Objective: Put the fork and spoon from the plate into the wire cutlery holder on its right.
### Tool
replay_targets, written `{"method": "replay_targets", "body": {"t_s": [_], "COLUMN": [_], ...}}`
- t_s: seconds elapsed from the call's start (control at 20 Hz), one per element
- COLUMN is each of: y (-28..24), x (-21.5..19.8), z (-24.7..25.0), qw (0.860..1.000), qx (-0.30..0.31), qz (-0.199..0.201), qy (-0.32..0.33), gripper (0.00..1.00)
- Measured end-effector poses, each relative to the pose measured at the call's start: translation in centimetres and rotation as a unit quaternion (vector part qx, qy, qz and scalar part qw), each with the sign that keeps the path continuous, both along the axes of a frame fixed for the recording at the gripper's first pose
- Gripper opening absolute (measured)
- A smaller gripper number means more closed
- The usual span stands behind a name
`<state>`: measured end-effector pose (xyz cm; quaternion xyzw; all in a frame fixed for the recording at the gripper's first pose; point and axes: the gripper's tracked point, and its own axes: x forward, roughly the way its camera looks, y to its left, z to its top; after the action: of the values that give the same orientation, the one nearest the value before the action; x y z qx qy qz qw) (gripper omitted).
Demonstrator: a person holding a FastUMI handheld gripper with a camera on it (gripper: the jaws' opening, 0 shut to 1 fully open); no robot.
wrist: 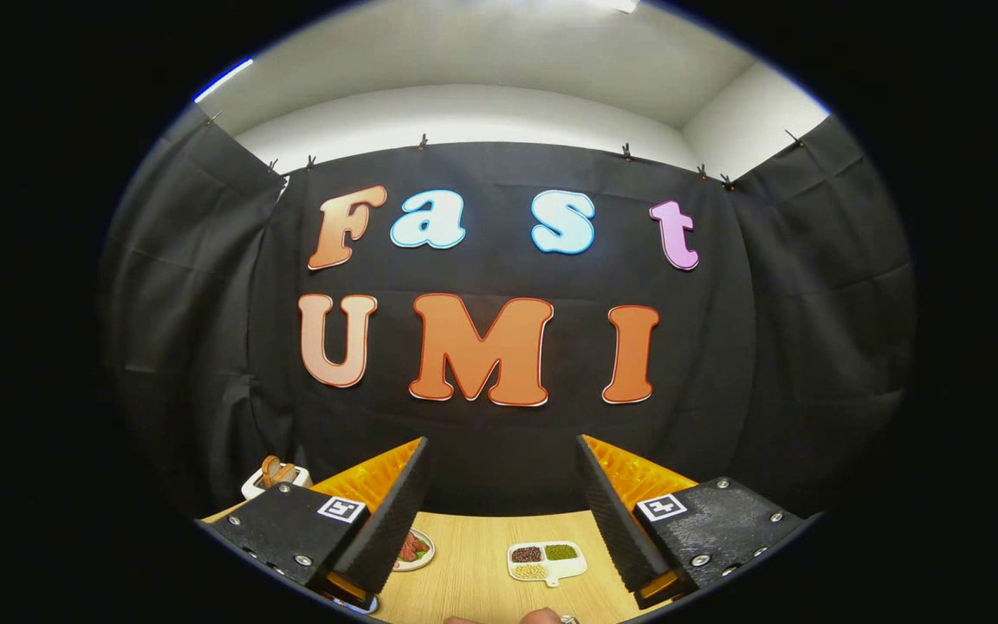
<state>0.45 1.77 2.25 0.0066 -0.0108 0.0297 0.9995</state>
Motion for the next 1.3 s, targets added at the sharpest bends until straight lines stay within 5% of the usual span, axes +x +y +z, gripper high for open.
{"method": "replay_targets", "body": {"t_s": [0.45, 0.75, 0.95, 1.3], "y": [8.4, 14.8, 18.6, 22.6], "x": [-0.4, -1.6, -3.1, -8.7], "z": [-4.7, -12.1, -18.4, -28.6], "qw": [0.993, 0.969, 0.935, 0.851], "qx": [-0.013, -0.031, -0.041, -0.055], "qz": [0.091, 0.15, 0.185, 0.212], "qy": [0.079, 0.195, 0.299, 0.477], "gripper": [0.98, 0.98, 0.98, 0.97]}}
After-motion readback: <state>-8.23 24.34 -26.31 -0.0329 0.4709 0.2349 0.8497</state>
